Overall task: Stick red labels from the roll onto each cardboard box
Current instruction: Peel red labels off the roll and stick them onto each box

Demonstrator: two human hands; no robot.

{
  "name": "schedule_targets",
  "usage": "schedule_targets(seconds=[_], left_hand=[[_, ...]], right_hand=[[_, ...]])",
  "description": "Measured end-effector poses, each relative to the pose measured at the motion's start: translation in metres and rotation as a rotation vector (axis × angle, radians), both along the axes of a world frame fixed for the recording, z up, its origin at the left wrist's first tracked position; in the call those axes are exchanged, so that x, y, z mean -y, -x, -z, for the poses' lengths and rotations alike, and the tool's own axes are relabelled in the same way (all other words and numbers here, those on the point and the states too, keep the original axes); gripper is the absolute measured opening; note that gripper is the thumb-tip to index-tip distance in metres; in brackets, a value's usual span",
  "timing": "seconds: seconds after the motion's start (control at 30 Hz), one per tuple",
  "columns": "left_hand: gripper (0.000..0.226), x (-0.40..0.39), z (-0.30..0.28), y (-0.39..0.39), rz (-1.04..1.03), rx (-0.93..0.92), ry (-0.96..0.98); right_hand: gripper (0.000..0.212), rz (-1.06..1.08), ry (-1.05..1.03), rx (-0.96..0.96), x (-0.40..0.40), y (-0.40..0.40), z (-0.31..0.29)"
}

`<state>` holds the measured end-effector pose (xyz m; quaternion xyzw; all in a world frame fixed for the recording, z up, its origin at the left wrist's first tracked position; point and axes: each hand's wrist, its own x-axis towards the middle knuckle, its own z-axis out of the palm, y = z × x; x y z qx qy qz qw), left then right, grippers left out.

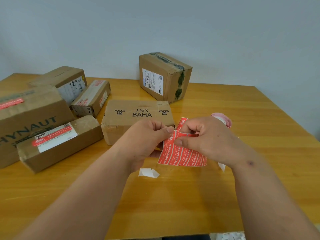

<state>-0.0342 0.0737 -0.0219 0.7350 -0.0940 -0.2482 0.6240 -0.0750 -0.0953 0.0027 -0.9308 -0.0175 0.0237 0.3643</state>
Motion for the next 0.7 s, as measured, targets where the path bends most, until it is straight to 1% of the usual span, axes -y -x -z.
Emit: schedule_targets(seconds=[0.17,0.3,0.43,0.47,0.57,0.7], left_hand=[[0.031,0.0005,0.0017,-0.0005,-0.015,0.008,-0.025],[0.034,-0.0038,-0.001,-0.0015,0.026,-0.012,0.014],[0.014,-0.0057,-0.0044,-0.0023,0.046,0.004,0.015],[0.012,-0.0052,-0.0044,-0.0022,0.038,0.009,0.027],[0.021,-0.0021,-0.0032,-0.0022,0.007,0.03,0.058],[0.029,0.0007,0.0004,-0.0038,-0.029,0.057,0.09]], right_hand=[[0.019,0.016,-0.024,-0.002,0.0011,0.0001,0.0003],[0.017,0.033,-0.042,-0.012,0.0026,-0.0007,0.0004],[0.016,0.021,-0.036,-0.016,0.004,-0.0001,-0.0029],[0.018,0.015,-0.043,-0.025,0.0043,-0.0003,-0.0038],[0.025,-0.004,-0.057,-0.047,0.0034,-0.002,-0.0044],[0.028,-0.005,-0.022,0.002,-0.0002,-0.0029,-0.0039]])
